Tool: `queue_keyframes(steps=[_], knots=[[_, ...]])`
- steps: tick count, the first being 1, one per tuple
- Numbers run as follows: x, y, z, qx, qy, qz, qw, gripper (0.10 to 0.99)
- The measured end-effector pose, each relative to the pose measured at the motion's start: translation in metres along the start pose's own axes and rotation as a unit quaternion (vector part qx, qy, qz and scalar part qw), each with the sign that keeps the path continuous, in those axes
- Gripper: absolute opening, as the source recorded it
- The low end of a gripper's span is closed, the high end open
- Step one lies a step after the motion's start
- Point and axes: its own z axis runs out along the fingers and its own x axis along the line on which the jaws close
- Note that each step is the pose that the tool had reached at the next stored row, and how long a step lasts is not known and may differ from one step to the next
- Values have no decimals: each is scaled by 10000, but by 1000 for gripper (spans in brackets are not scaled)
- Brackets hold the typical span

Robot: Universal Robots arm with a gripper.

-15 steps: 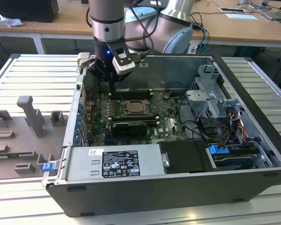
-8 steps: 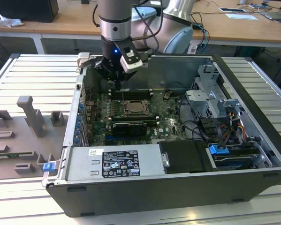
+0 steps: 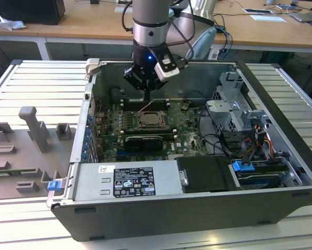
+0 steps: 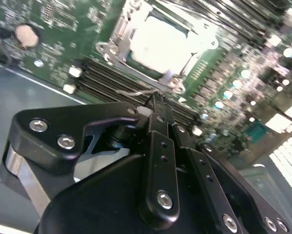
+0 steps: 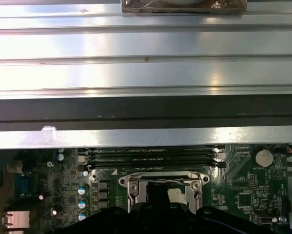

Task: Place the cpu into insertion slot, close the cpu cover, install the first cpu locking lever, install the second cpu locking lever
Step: 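Install the first cpu locking lever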

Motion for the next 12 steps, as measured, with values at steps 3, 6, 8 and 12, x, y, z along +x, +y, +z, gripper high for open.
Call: queue_keyframes(steps=[3,6,8,12], knots=[[-1,-5,28,-34,-1,-38,10000,106],[-2,-5,48,-65,-3,-64,10000,106],[-1,-6,65,-93,-1,-87,9999,106],[-1,1,99,-139,3,-145,9998,106]])
